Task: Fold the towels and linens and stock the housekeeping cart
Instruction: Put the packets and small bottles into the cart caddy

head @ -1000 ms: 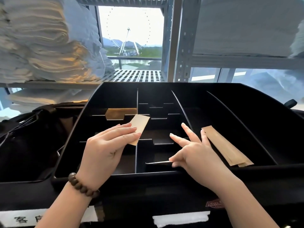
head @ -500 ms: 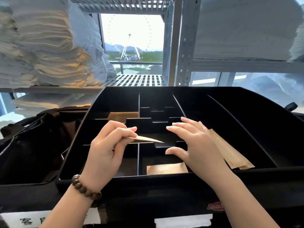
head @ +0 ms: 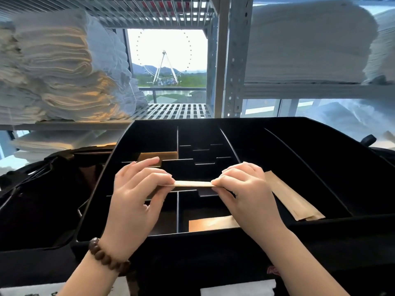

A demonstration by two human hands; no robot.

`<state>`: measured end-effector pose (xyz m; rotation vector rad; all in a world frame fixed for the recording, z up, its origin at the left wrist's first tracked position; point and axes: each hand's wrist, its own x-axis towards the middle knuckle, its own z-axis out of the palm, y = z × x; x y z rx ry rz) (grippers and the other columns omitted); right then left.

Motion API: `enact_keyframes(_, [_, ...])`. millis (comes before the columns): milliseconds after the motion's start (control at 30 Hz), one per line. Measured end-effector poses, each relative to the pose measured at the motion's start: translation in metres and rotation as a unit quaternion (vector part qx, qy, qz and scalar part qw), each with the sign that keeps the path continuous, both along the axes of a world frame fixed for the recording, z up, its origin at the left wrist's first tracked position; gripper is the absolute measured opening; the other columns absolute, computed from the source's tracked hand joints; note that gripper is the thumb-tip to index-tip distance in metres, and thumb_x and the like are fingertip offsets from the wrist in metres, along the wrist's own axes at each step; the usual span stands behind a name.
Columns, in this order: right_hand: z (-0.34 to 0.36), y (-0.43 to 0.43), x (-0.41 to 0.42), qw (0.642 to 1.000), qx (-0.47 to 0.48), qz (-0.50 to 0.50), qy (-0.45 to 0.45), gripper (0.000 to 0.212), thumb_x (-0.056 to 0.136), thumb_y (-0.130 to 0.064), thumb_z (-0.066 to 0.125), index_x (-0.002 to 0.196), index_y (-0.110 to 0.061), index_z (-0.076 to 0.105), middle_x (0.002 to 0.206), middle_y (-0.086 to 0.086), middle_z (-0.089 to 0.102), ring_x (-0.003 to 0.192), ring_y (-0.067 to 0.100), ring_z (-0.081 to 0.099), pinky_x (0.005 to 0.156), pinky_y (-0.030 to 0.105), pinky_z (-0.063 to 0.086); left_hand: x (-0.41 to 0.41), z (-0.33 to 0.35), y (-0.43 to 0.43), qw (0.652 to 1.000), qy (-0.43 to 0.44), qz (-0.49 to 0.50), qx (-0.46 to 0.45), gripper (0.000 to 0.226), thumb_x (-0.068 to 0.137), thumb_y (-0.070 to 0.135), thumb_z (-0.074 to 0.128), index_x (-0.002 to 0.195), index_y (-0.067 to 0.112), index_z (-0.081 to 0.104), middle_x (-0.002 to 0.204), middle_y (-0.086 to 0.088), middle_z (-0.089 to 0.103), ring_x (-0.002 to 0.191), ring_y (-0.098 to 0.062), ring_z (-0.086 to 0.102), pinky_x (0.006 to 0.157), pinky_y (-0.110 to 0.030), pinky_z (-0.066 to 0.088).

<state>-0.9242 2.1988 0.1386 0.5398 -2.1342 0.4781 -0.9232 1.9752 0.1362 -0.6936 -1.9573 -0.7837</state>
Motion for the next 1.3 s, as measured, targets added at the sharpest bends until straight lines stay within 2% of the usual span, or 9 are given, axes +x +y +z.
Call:
enact_keyframes(133, [0.002,0.013,0.000,0.999,-0.011,-0.034,-0.002,0.004,0.078,-0.018,0.079,0.078,-0.018,0.075,0.079,-0.007,0.070,0.088,0.017,0.064,0.090,0.046,0.048,-0.006,0.007,0.012,0.993,0.083,0.013,-0.079,0.015,0.087,0.024,0.063,0.082,0.015,0.074,0.098,0.013,0.065,0.113,-0.016,0.056,0.106,-0.047,0.033])
enact_keyframes(333, [0.006,0.045,-0.005,0.996,-0.011,-0.091,0.004,0.006,0.076,-0.013,0.079,0.076,-0.017,0.075,0.078,-0.007,0.072,0.092,0.019,0.063,0.089,0.050,0.048,-0.013,0.017,0.059,0.988,0.118,-0.047,-0.085,0.012,0.087,0.018,0.066,0.080,0.016,0.075,0.087,0.009,0.070,0.102,-0.013,0.062,0.103,-0.050,0.037])
enact_keyframes(533, [0.002,0.104,-0.008,0.995,-0.019,-0.096,0.014,0.005,0.078,-0.017,0.071,0.077,-0.015,0.076,0.080,-0.006,0.072,0.094,0.020,0.062,0.088,0.051,0.047,-0.013,0.017,0.122,0.985,0.130,-0.065,-0.092,0.011,0.085,0.014,0.068,0.080,0.016,0.077,0.080,0.007,0.068,0.091,-0.014,0.063,0.098,-0.055,0.039])
enact_keyframes(667, [0.000,0.151,-0.010,0.998,-0.011,-0.057,0.037,0.014,0.075,-0.018,0.079,0.088,-0.017,0.075,0.091,-0.007,0.072,0.100,0.021,0.062,0.089,0.050,0.046,-0.012,0.009,0.173,0.983,0.152,-0.008,-0.106,0.018,0.089,0.015,0.064,0.080,0.017,0.079,0.078,0.007,0.068,0.085,-0.019,0.065,0.094,-0.060,0.037])
enact_keyframes(767, [0.000,0.169,-0.007,0.998,0.010,0.002,0.062,0.018,0.079,-0.026,0.075,0.096,-0.022,0.073,0.096,-0.012,0.069,0.102,0.015,0.060,0.094,0.044,0.044,-0.010,0.002,0.205,0.981,0.154,0.042,-0.111,0.012,0.086,0.015,0.069,0.082,0.017,0.079,0.079,0.005,0.069,0.084,-0.021,0.066,0.095,-0.062,0.037])
enact_keyframes(900, [-0.001,0.193,-0.017,0.996,0.034,0.036,0.077,0.003,0.079,-0.019,0.074,0.077,-0.020,0.072,0.082,-0.012,0.069,0.085,0.014,0.061,0.087,0.038,0.045,-0.008,-0.007,0.246,0.978,0.141,0.093,-0.119,0.007,0.084,0.013,0.073,0.082,0.016,0.078,0.077,0.005,0.069,0.081,-0.020,0.067,0.095,-0.063,0.037])
enact_keyframes(1100, [-0.003,0.200,-0.040,0.995,0.026,0.091,0.017,0.008,0.073,-0.011,0.069,0.068,-0.017,0.071,0.073,-0.009,0.070,0.065,0.014,0.064,0.062,0.036,0.054,-0.006,-0.010,0.248,0.982,0.095,0.102,-0.128,0.009,0.085,0.010,0.070,0.085,0.015,0.077,0.081,0.006,0.070,0.071,-0.013,0.067,0.088,-0.048,0.048])
enact_keyframes(1200, [-0.005,0.191,-0.045,0.992,0.039,0.111,-0.052,0.012,0.073,-0.008,0.067,0.069,-0.018,0.071,0.074,-0.010,0.070,0.064,0.017,0.064,0.058,0.036,0.054,-0.007,-0.011,0.245,0.979,0.079,0.112,-0.154,0.009,0.083,0.009,0.072,0.082,0.016,0.077,0.077,0.005,0.069,0.066,-0.016,0.064,0.076,-0.038,0.051])
enact_keyframes(1300, [-0.006,0.188,-0.042,0.981,0.058,0.133,-0.129,0.013,0.082,-0.021,0.061,0.078,-0.024,0.073,0.079,-0.014,0.070,0.069,0.013,0.064,0.057,0.035,0.054,-0.009,-0.012,0.241,0.976,0.053,0.126,-0.167,0.008,0.082,0.012,0.071,0.078,0.017,0.076,0.074,0.005,0.068,0.064,-0.018,0.063,0.070,-0.036,0.052])
